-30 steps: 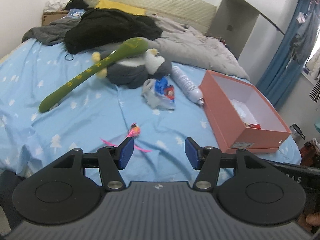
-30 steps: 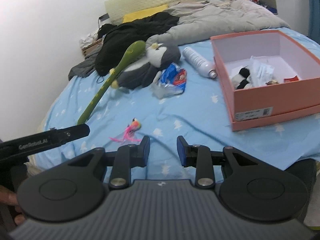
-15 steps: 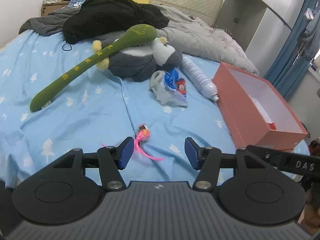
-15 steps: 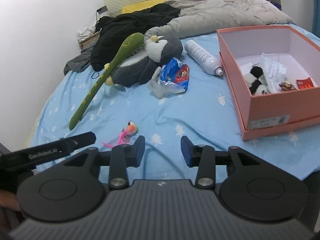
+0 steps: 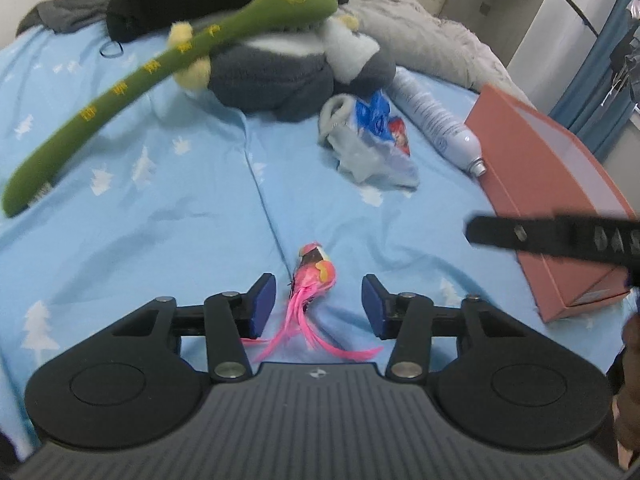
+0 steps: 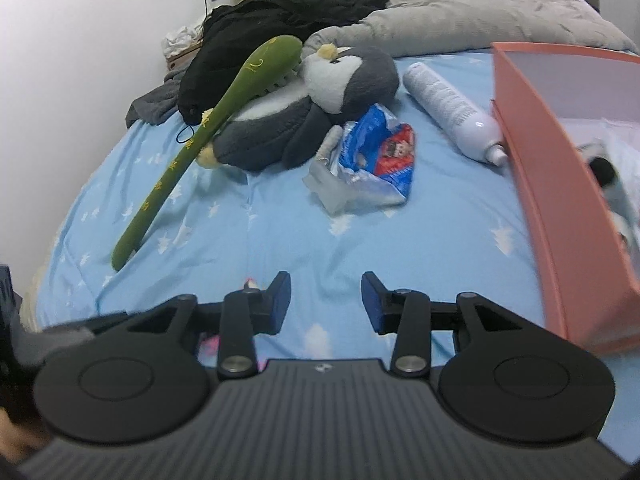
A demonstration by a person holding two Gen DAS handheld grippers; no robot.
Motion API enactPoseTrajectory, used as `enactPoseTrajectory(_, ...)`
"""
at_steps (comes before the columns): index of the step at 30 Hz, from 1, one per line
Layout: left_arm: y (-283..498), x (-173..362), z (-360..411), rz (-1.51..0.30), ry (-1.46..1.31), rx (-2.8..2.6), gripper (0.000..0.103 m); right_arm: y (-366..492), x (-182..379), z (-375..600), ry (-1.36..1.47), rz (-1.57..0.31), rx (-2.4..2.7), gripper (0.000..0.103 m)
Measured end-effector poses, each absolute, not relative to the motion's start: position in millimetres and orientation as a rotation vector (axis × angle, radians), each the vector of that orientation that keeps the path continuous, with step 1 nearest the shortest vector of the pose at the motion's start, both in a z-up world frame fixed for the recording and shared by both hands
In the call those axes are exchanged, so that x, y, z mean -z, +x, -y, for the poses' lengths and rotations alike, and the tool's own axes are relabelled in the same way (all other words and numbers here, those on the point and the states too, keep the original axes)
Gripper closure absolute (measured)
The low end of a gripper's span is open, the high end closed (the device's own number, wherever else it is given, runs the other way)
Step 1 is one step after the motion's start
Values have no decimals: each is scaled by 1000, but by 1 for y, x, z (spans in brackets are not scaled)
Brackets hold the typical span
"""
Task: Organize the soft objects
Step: 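Grasp the pink hair tie with the left tool while the right tool grasps a clear plastic bag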
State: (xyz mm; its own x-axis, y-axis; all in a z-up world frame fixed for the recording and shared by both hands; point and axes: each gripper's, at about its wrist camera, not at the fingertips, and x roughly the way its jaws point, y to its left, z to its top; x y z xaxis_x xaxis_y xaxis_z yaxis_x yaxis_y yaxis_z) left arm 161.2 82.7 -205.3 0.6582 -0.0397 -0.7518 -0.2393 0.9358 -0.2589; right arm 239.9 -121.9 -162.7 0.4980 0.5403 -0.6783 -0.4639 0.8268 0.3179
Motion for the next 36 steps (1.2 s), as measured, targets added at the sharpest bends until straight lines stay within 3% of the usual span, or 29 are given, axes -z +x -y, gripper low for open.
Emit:
enactPoseTrajectory(2,167,214,-86,-861,-357,-106,56,253,167,111,90,-856,-617,61)
enactPoseTrajectory(5,177,229,-91,-888,-378,-109,74,271,172,93,63,-838,-637,61)
enactPoseTrajectory(7,180,234,-96,-882,-416,-90,75,283,176,81,45,-834,-649,62)
enactPoseTrajectory(26,221,217,-143,-766,-488,-111,77,351,211,14,-176,-774,-635,65)
enactPoseTrajectory(36,238,228,-155,-777,-504,-131,77,357,229,1,-318,-770,-635,62)
